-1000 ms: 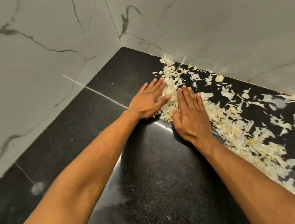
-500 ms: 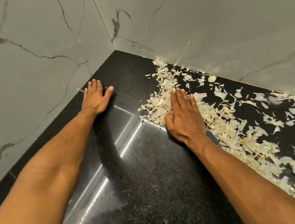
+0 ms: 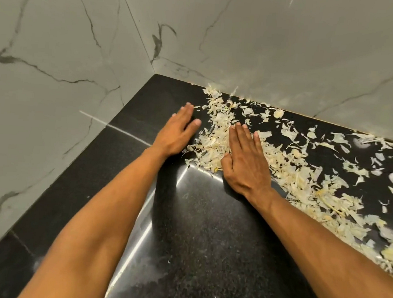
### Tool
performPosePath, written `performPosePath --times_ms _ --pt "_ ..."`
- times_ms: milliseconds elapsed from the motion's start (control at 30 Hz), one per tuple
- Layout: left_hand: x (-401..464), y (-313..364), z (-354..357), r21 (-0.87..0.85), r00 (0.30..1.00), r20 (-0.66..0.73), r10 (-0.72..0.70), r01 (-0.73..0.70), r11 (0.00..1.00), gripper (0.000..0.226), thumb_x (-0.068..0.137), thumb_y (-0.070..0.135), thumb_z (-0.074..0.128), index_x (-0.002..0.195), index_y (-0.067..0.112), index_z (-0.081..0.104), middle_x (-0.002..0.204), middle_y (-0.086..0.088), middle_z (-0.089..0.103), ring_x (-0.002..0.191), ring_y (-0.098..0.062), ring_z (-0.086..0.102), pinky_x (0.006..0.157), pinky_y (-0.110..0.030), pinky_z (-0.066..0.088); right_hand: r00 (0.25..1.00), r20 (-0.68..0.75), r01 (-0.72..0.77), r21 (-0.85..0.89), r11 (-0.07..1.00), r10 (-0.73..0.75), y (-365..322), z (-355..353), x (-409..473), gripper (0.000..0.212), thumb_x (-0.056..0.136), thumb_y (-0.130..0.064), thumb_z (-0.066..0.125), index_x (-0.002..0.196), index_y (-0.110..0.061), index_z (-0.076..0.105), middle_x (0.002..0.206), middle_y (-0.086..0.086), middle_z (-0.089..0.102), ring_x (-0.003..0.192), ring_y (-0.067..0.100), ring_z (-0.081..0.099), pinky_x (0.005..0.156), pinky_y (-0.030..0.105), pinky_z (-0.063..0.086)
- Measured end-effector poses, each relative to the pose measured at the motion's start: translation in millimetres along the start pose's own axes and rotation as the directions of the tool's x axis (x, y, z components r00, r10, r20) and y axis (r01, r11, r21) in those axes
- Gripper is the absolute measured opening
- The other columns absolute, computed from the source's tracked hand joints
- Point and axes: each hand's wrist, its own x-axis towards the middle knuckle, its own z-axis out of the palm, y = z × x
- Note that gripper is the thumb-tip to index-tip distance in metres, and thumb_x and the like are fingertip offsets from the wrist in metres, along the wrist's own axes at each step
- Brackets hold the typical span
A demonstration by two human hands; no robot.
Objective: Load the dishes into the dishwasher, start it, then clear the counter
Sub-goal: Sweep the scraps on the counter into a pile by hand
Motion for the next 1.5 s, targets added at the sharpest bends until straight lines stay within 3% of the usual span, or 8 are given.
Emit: performPosePath --times_ms 233,467,800,867,1033,1267,1400,1500 --pt "77 -26 -8 0.166 0.966 -0.013 -0.259 0.257 0.952 0.074 0.099 0.061 0.016 0.155 0.013 0.006 0.163 -0.003 0.001 0.15 -0.018 -0.002 0.121 -0.043 -0.003 1.0 -0.006 -0.001 0.04 0.999 0.002 3 4 3 0.07 0.086 -0.047 -0.002 0.148 -0.015 -0.014 0.161 0.008 -0.01 0.146 0.014 -0.016 0.116 0.032 -0.018" --pt "88 3 10 0.385 0.994 0.101 -0.035 -0.007 0.923 0.071 0.097 0.063 0.007 0.155 0.021 -0.001 0.163 0.003 -0.007 0.149 -0.016 -0.01 0.12 -0.047 -0.008 1.0 0.021 0.0 0.055 0.998 -0.001 0 3 3 0.077 0.083 -0.048 -0.007 0.152 -0.014 -0.012 0.161 0.008 -0.014 0.146 0.015 -0.017 0.115 0.032 -0.019" --pt "63 42 25 0.26 0.927 0.279 0.25 -0.324 0.91 0.073 0.092 0.065 0.001 0.154 0.028 0.0 0.161 0.01 -0.005 0.148 -0.01 -0.009 0.12 -0.042 -0.008 1.0 -0.013 0.004 0.08 0.997 -0.003 -1 0 1 0.079 0.082 -0.045 -0.005 0.153 -0.01 -0.007 0.162 0.01 -0.01 0.149 0.016 -0.012 0.119 0.034 -0.014" --pt "64 45 20 0.161 0.943 0.211 0.259 -0.295 0.942 0.07 0.095 0.061 0.007 0.155 0.025 0.002 0.162 0.007 -0.002 0.148 -0.009 -0.005 0.119 -0.039 -0.004 1.0 -0.014 0.0 0.081 0.997 0.002 -1 1 0 0.079 0.082 -0.045 -0.005 0.153 -0.011 -0.008 0.162 0.01 -0.009 0.149 0.017 -0.012 0.119 0.034 -0.014" --pt "78 37 11 0.172 0.983 0.181 0.003 -0.035 0.984 0.063 0.102 0.053 0.014 0.156 0.022 0.005 0.163 0.005 -0.001 0.149 -0.013 -0.004 0.12 -0.043 -0.005 1.0 -0.023 -0.01 0.095 0.995 0.012 0 2 1 0.073 0.087 -0.042 0.002 0.153 -0.012 -0.008 0.162 0.009 -0.009 0.148 0.016 -0.013 0.117 0.032 -0.016" --pt "74 65 35 0.295 0.963 0.252 0.096 -0.172 0.94 0.06 0.102 0.052 0.008 0.155 0.025 0.001 0.162 0.008 -0.01 0.148 -0.017 -0.014 0.119 -0.048 -0.013 0.998 -0.071 0.009 0.13 0.991 0.0 -2 2 1 0.08 0.081 -0.042 0.0 0.154 -0.009 -0.003 0.162 0.01 -0.007 0.149 0.017 -0.01 0.119 0.033 -0.015" --pt "69 84 40 0.135 0.922 0.331 0.199 -0.255 0.957 0.053 0.105 0.045 0.012 0.155 0.028 0.008 0.162 0.011 -0.002 0.149 -0.014 -0.009 0.119 -0.046 -0.011 0.982 -0.184 -0.014 0.192 0.981 0.05 1 2 -3 0.081 0.08 -0.039 0.01 0.153 -0.005 0.008 0.162 0.013 0.004 0.148 0.017 -0.003 0.121 0.036 -0.008" --pt "60 79 27 0.038 0.962 0.213 0.169 -0.181 0.983 0.052 0.105 0.042 0.016 0.154 0.026 0.014 0.162 0.007 0.006 0.149 -0.013 -0.003 0.12 -0.043 -0.003 0.964 -0.235 -0.068 0.243 0.968 0.127 3 0 -6 0.079 0.081 -0.036 0.012 0.153 -0.004 0.01 0.162 0.012 0.008 0.15 0.019 0.002 0.121 0.036 -0.006"
